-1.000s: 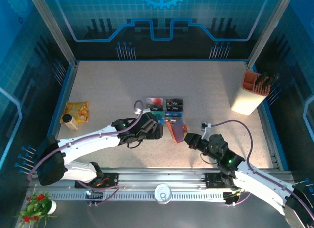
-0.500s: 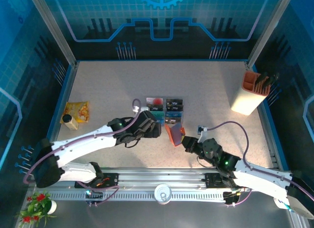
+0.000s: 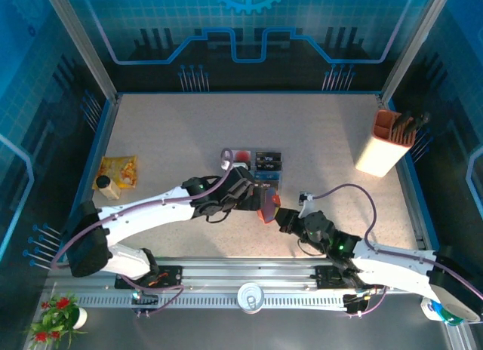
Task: Put the credit cards into the card holder
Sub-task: Open the card holder at the bottom-center of the table.
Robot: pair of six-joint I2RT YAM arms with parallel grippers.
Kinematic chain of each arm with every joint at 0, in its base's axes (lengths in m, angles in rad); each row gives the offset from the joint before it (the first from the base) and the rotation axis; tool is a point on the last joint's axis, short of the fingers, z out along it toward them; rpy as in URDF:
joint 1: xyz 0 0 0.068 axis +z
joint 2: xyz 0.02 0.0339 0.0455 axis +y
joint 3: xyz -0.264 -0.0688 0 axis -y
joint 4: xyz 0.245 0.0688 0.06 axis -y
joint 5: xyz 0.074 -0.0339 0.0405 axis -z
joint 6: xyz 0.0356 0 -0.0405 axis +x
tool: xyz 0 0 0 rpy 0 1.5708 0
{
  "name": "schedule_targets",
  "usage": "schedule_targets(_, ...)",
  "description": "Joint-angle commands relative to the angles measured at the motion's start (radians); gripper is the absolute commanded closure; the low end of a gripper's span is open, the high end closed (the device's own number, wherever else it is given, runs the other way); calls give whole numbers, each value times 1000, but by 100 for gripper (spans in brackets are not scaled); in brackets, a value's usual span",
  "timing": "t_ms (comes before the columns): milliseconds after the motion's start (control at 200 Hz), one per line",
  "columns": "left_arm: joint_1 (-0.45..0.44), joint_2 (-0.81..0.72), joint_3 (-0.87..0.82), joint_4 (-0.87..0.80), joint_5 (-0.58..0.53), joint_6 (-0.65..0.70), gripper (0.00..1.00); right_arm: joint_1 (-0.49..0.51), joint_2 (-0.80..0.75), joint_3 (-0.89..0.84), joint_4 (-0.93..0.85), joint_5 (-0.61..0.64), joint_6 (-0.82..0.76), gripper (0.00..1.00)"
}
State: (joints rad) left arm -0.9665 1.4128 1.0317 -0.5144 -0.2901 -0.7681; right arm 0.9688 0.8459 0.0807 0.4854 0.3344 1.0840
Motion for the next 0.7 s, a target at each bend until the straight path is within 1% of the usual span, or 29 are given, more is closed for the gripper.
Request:
schedule_targets(0, -8, 22, -3, -29, 4, -6, 1, 16, 37, 38, 112, 44, 8, 100)
schedule_targets(180, -8, 26, -64, -75, -64, -2, 1, 32, 128, 38, 205, 65, 29, 100)
schedule_targets(405, -8, 82, -62, -144, -134, 27, 1, 85, 300, 53, 347, 120, 43, 100)
schedule_targets(555, -6, 110, -65, -162, -166, 37, 1, 120, 449, 55, 488, 154, 51, 100)
schedule_targets(695, -3, 143, -66, -178, -196, 48, 1, 128, 595, 46, 649, 158, 66, 100)
